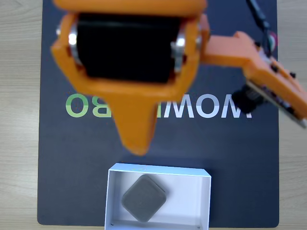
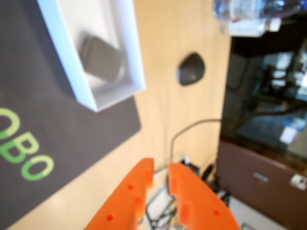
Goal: Grab the usb to bin
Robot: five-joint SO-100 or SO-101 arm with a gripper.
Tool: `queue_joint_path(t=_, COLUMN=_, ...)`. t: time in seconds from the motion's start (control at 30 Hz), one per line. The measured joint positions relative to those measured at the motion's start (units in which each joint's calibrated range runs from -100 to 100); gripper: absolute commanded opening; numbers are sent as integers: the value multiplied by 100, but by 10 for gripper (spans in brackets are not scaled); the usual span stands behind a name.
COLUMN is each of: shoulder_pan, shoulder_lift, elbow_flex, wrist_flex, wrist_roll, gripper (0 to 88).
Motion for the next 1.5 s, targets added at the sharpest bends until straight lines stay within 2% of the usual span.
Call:
queue_joint_path(t=0.13, shoulder_pan=0, shoulder_lift=-1471, elbow_flex=1338, wrist_flex=457, wrist_roll=0, gripper=53)
queue_joint_path(t=0.3, shoulder_pan=0, shoulder_lift=-3562, elbow_flex=3407, wrist_flex=491, wrist_roll=0, gripper=57)
queue_joint_path(t=0.4, shoulder_pan=18, shoulder_lift=-4857, elbow_flex=4907, wrist_flex=181, wrist_roll=16, gripper=56)
queue_joint_path(t=0.63, shoulder_pan=9, shoulder_lift=-7808, elbow_flex=8793, wrist_flex=-871, wrist_roll=398, gripper=47)
queue_joint_path(t=0.8, shoulder_pan=9, shoulder_lift=-9639, elbow_flex=11270, wrist_flex=-1043, wrist_roll=503, gripper=46)
queue_joint_path(t=0.97, shoulder_pan=9, shoulder_lift=-11221, elbow_flex=12942, wrist_flex=-1026, wrist_roll=503, gripper=46)
queue_joint_path(t=1.23, shoulder_pan=62, shoulder_lift=-11628, elbow_flex=14424, wrist_flex=-1284, wrist_roll=514, gripper=46)
queue_joint_path(t=1.5, shoulder_pan=221, shoulder_lift=-11628, elbow_flex=14541, wrist_flex=-1302, wrist_roll=498, gripper=47)
